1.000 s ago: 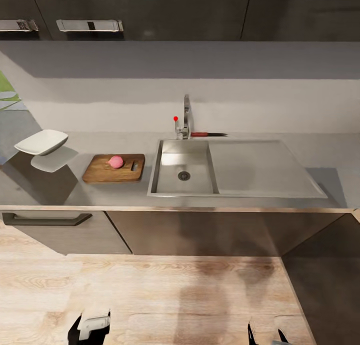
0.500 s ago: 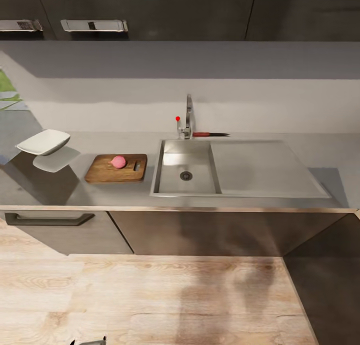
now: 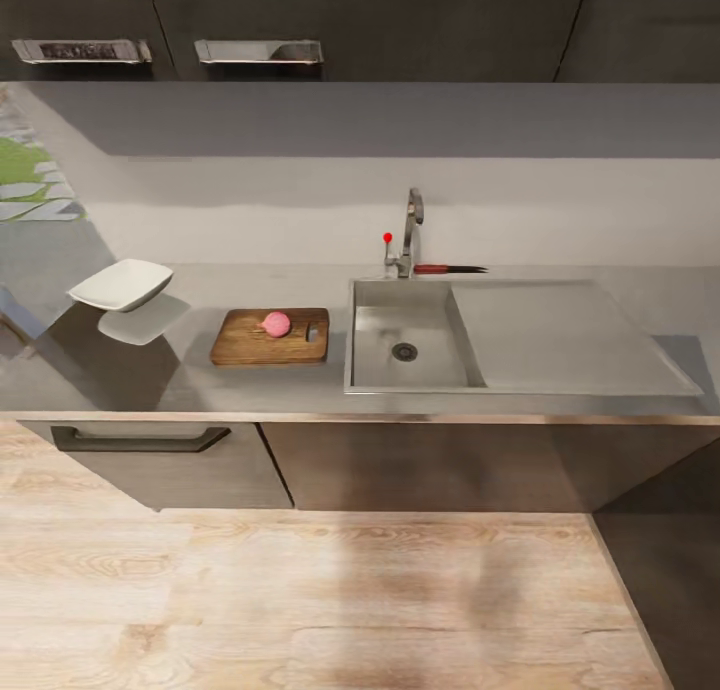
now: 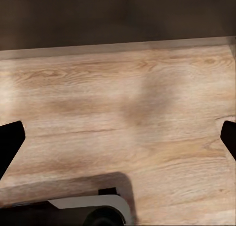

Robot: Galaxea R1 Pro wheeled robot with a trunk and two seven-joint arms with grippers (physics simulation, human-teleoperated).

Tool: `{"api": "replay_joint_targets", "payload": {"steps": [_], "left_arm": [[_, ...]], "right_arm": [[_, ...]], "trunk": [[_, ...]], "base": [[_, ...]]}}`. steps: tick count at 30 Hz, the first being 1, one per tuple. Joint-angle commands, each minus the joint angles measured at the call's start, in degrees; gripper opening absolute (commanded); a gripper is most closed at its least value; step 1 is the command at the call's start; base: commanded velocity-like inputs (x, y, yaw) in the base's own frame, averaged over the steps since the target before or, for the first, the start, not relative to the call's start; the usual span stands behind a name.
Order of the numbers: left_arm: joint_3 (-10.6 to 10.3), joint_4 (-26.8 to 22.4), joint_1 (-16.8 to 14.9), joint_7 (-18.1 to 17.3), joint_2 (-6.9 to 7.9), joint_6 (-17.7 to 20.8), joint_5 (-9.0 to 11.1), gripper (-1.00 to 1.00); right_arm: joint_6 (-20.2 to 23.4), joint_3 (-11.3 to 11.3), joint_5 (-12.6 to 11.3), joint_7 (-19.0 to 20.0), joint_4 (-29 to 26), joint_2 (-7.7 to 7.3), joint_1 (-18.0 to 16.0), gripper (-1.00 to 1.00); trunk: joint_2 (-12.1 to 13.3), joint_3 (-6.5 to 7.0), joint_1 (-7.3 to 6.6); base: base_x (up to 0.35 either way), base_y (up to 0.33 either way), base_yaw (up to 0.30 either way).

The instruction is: In the kitchen, take the Vidalia onion out of the sink, dice it on the chopping board with the paring knife, put the diced onion into the bowl on the countertop, then place both the paring knife and the chopping board into the sink.

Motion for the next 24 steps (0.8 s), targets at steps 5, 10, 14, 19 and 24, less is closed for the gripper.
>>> {"api": "replay_joint_targets", "payload": {"steps": [5,10,14,19,24], "left_arm": [[-0.5,0.17,-0.07,0.27,-0.03,-0.18,0.13,1.0],[-0.49,0.17,-0.07,0.27,-0.03,-0.18,0.13,1.0],[-0.49,0.17,-0.07,0.27,0.0,-0.17,0.13,1.0],[-0.49,0.17,-0.07,0.25,0.06,-0.15,0.13,1.0],[-0.49,0.17,-0.07,0.2,0.07,-0.19,0.13,1.0]], "right_arm": [[-0.17,-0.57,0.57,-0.03,-0.01,0.06,3.09,1.0],[-0.17,-0.62,0.5,-0.02,-0.01,0.35,3.09,1.0],[-0.22,-0.59,0.48,0.01,-0.01,0.5,3.09,1.0],[-0.25,-0.59,0.46,0.03,-0.01,0.55,3.09,1.0],[-0.19,-0.58,0.44,0.03,-0.01,0.55,3.09,1.0]], "trunk": [[-0.09,-0.09,0.03],[-0.09,-0.08,0.03],[-0.09,0.05,0.03],[-0.09,0.32,0.03],[-0.09,0.63,0.03]], "base": [[0.049,0.282,0.0],[0.063,0.123,-0.019],[0.017,0.027,-0.159],[0.004,0.006,-0.215],[0.0,0.009,-0.22]]}}
